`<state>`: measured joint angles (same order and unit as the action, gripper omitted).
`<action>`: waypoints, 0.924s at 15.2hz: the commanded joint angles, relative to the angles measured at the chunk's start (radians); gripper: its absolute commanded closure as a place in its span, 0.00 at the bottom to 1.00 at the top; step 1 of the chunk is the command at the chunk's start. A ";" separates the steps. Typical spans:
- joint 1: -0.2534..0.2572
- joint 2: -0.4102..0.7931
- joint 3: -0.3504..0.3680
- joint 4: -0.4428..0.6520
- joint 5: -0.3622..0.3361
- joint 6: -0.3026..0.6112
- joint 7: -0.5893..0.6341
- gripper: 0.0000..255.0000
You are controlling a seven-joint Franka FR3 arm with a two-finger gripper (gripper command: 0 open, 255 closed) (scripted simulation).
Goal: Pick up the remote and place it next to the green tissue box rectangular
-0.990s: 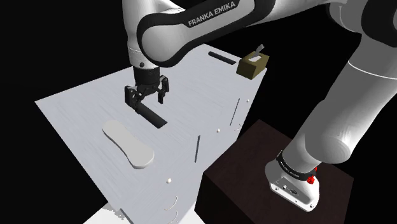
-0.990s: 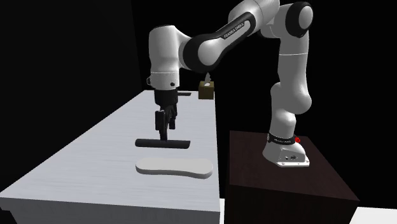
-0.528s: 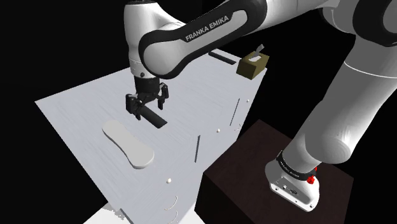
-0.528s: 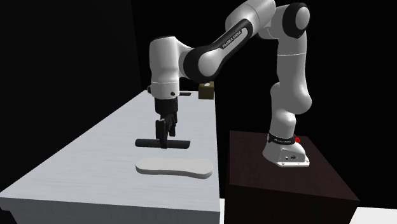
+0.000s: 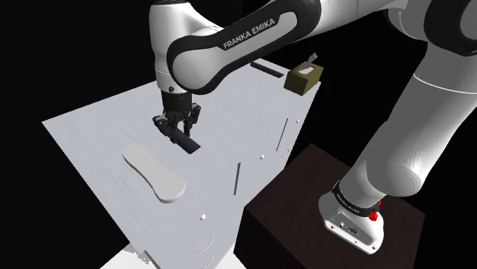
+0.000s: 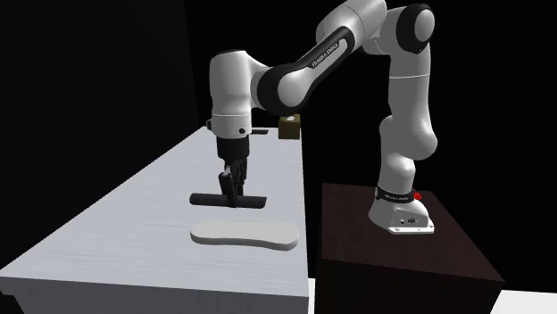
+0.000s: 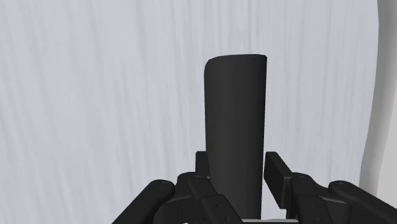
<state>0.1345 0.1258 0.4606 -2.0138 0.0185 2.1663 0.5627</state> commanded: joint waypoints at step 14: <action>-0.003 -0.036 0.003 0.053 0.019 -0.088 -0.009 1.00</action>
<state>0.1311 0.0957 0.4625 -1.9668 0.0350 2.0889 0.5540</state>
